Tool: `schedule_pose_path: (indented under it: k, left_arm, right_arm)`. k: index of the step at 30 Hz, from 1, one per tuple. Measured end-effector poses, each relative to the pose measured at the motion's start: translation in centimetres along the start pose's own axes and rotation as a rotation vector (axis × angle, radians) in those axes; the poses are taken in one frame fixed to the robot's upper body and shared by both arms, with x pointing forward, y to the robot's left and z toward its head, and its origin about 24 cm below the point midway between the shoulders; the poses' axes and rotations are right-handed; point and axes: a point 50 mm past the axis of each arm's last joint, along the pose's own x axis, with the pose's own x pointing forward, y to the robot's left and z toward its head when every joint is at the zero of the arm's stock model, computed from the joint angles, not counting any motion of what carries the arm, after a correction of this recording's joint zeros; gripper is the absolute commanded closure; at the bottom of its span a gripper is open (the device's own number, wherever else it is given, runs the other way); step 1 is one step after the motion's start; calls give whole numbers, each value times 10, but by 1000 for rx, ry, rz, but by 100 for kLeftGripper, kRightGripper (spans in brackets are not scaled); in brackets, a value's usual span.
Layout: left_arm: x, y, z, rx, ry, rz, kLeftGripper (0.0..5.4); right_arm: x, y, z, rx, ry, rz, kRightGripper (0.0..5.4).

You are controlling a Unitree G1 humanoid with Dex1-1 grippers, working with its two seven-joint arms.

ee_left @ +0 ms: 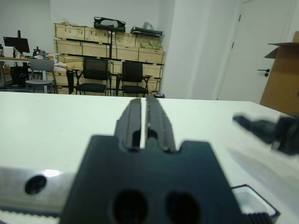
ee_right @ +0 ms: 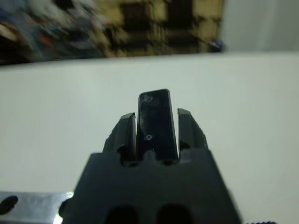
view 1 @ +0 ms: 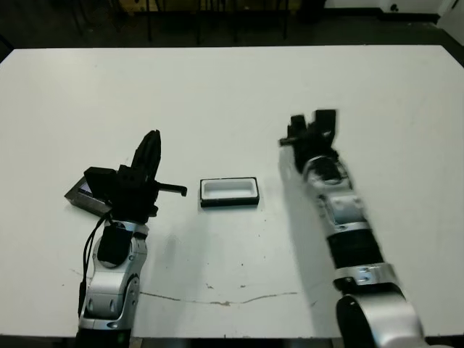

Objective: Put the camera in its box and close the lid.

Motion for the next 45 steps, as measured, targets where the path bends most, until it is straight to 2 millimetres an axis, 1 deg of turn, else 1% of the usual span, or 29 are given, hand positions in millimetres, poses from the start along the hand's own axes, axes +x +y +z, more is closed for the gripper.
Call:
schedule_pose_path:
  k: [3, 5, 10, 13, 16, 20, 23, 26, 31, 37, 45]
  left_arm:
    - [0, 0, 0, 6, -1, -1, 540]
    - [0, 0, 0, 12, 0, 2, 540]
    - [0, 0, 0, 12, -4, 3, 540]
    - [0, 0, 0, 11, -4, 4, 540]
    - [0, 0, 0, 11, -4, 6, 540]
    - [-1, 0, 0, 11, -6, 7, 540]
    - [-1, 0, 1, 12, -11, 8, 540]
    - [-1, 0, 1, 13, -13, 8, 540]
    - [-1, 2, 2, 18, -19, 16, 540]
    - [-2, 6, 2, 26, -20, 29, 540]
    - [-2, 7, 3, 32, -18, 33, 540]
  right_arm:
    - [-8, 1, 19, 16, -26, 125, 447]
    - [-12, 0, 26, 41, -26, 209, 447]
    - [-18, -3, 30, 96, 61, 353, 447]
    - [-20, -2, 36, 83, 93, 465, 447]
    - [-20, 1, 41, 24, 121, 594, 447]
    - [-16, 3, 40, -95, 164, 783, 447]
    - [-14, 4, 39, -175, 176, 882, 447]
    - [-12, 12, 36, -228, 216, 960, 447]
    - [-12, 26, 38, -304, 267, 1076, 447]
    - [-10, 38, 32, -403, 313, 1114, 447]
    - [-4, 48, 12, -432, 387, 1134, 447]
